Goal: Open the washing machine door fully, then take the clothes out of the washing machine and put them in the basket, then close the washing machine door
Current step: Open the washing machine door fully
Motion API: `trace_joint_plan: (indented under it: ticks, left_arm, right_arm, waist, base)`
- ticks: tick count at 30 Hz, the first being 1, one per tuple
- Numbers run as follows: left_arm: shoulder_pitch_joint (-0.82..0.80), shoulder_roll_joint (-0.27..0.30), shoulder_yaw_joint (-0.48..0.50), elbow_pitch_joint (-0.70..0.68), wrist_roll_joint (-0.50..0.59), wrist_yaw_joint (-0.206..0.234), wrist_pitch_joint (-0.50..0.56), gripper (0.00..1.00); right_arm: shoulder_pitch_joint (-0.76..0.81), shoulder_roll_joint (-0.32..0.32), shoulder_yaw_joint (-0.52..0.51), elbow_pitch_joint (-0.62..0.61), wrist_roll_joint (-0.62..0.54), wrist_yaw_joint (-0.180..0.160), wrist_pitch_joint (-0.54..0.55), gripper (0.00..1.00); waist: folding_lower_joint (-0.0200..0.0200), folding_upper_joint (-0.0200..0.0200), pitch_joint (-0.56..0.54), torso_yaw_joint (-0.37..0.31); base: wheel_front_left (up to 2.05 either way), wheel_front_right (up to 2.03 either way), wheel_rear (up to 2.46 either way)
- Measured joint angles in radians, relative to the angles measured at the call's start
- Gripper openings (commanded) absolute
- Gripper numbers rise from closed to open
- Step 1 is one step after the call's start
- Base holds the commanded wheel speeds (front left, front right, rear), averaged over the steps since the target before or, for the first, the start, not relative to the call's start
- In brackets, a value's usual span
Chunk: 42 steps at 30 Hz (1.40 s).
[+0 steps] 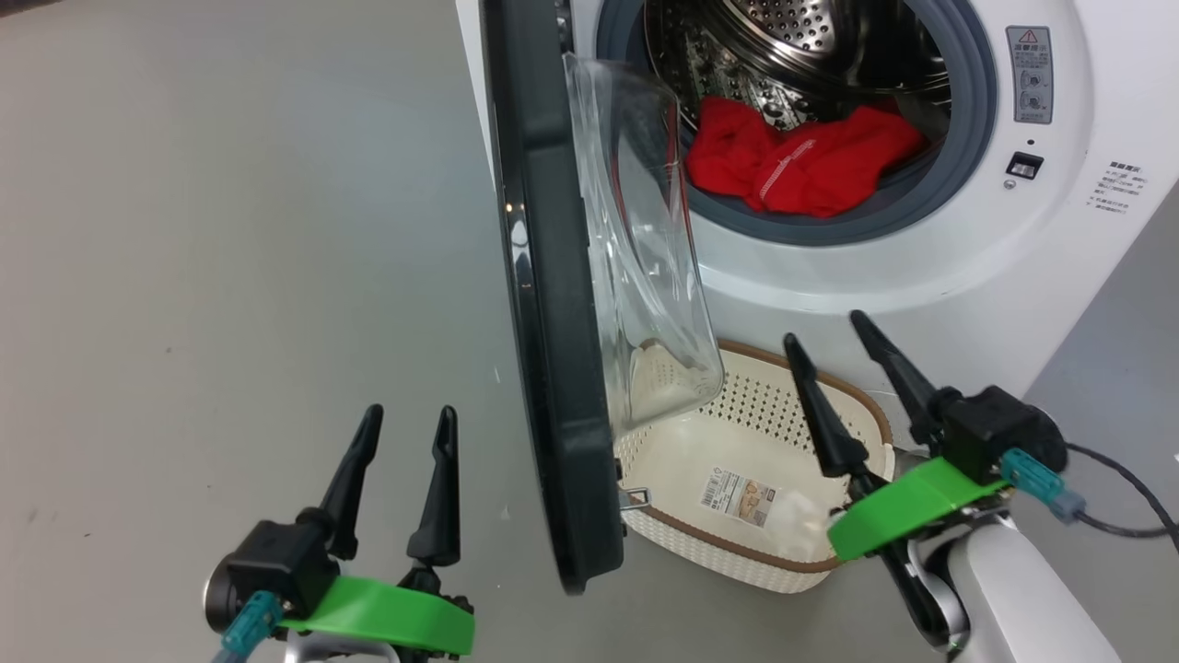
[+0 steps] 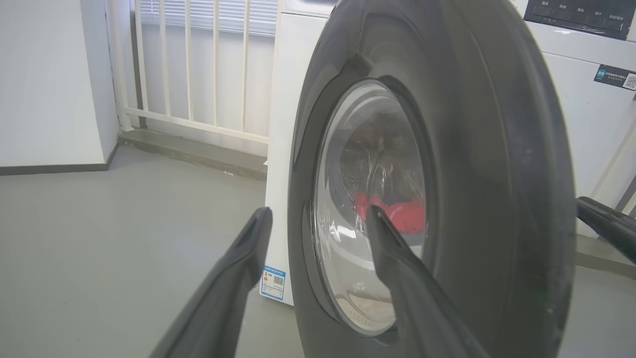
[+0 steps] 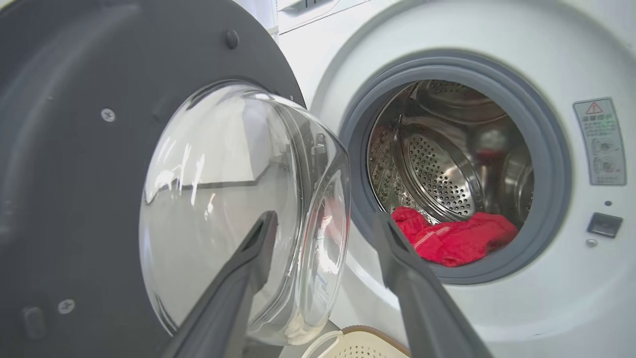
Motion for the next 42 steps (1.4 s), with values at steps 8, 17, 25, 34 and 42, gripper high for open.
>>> trace_joint_plan:
  ticks: [8,17,25,34,42]
  left_arm:
    - [0.002,-0.006,0.03,-0.014,0.025,0.004,0.0,1.0]
    - [0.024,-0.009,0.042,-0.017,0.041,0.005,0.0,1.0]
    - [0.023,-0.013,0.037,-0.011,0.055,0.004,0.0,1.0]
    - [0.023,-0.013,0.03,0.004,0.056,-0.001,0.0,0.0]
    - [0.02,-0.014,0.034,-0.086,0.06,-0.002,0.0,0.0]
  right_arm:
    - [0.111,0.012,-0.087,-0.098,-0.084,0.0,-0.009,1.0]
    - [0.2,0.014,-0.117,-0.16,-0.084,0.0,-0.011,1.0]
    - [0.225,0.015,-0.117,-0.18,-0.084,0.0,-0.016,1.0]
    - [0.228,0.016,-0.119,-0.182,-0.072,0.0,-0.016,1.0]
    - [0.236,0.016,-0.12,-0.181,-0.066,0.0,-0.016,1.0]
  waist:
    - [0.0,0.0,-0.004,0.006]
    - [0.0,0.0,-0.001,-0.006]
    - [0.0,0.0,0.001,-0.016]
    - [0.0,0.0,-0.01,-0.015]
    - [0.0,0.0,-0.011,-0.017]
  base:
    - [0.0,0.0,0.0]
    - [0.0,0.0,0.0]
    - [0.0,0.0,0.0]
    - [0.0,0.0,0.0]
    - [0.0,0.0,0.0]
